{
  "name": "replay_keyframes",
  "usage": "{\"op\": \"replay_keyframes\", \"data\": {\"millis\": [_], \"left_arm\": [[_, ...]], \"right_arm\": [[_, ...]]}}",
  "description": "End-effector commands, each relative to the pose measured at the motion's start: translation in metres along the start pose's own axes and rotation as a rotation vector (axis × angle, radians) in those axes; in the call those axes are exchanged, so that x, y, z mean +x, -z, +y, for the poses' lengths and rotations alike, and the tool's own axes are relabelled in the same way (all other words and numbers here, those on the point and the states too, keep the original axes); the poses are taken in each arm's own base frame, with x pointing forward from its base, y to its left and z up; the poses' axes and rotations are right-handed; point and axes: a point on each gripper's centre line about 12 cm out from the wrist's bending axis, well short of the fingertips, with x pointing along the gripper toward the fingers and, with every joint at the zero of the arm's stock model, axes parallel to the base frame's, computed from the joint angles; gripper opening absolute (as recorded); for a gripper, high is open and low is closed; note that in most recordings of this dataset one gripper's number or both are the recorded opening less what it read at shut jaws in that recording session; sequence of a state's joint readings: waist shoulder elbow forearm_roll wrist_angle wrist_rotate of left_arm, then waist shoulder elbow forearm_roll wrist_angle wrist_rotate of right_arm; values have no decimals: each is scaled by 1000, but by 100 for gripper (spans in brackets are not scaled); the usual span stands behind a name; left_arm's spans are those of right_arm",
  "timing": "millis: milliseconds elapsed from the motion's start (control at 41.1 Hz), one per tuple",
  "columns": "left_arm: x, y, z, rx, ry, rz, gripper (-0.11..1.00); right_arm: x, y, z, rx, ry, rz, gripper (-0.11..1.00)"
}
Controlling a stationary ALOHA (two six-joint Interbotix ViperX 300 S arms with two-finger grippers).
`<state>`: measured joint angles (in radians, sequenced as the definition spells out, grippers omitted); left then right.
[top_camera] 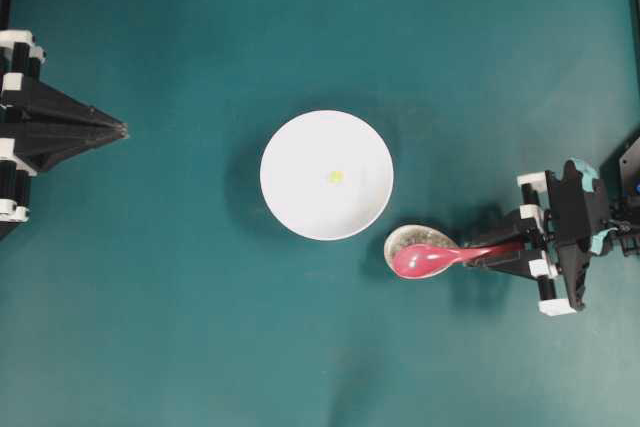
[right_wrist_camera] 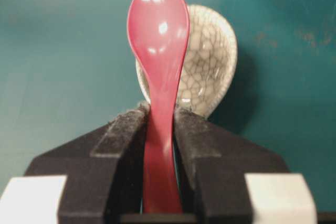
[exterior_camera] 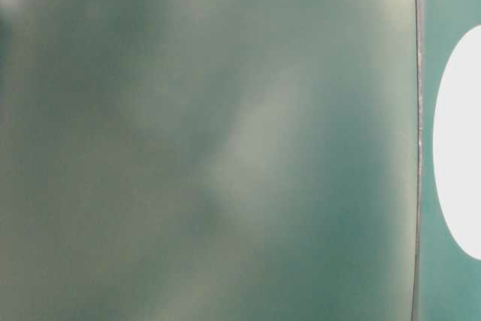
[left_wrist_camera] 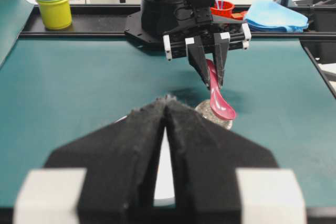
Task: Scoop the yellow hexagonal prism block from the bowl with a spoon using the right arm.
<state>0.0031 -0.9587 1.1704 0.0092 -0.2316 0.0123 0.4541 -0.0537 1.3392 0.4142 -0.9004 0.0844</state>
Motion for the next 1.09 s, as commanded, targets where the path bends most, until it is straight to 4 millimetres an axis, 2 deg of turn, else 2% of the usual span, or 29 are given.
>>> {"op": "replay_keyframes", "data": {"millis": [0,170,340,462,1070], "left_arm": [[3,-7,0,3,0,-17,6],[3,-7,0,3,0,-18,6],[3,-8,0,3,0,-18,6],[3,-7,0,5,0,-17,6],[3,-7,0,3,0,-17,6]], "right_arm": [[1,-6,-2,36,22,-9,22],[2,-6,-5,55,47,-5,26],[4,-7,-4,56,44,5,43],[4,-6,-3,54,43,16,52],[4,1,-3,26,41,12,52]]}}
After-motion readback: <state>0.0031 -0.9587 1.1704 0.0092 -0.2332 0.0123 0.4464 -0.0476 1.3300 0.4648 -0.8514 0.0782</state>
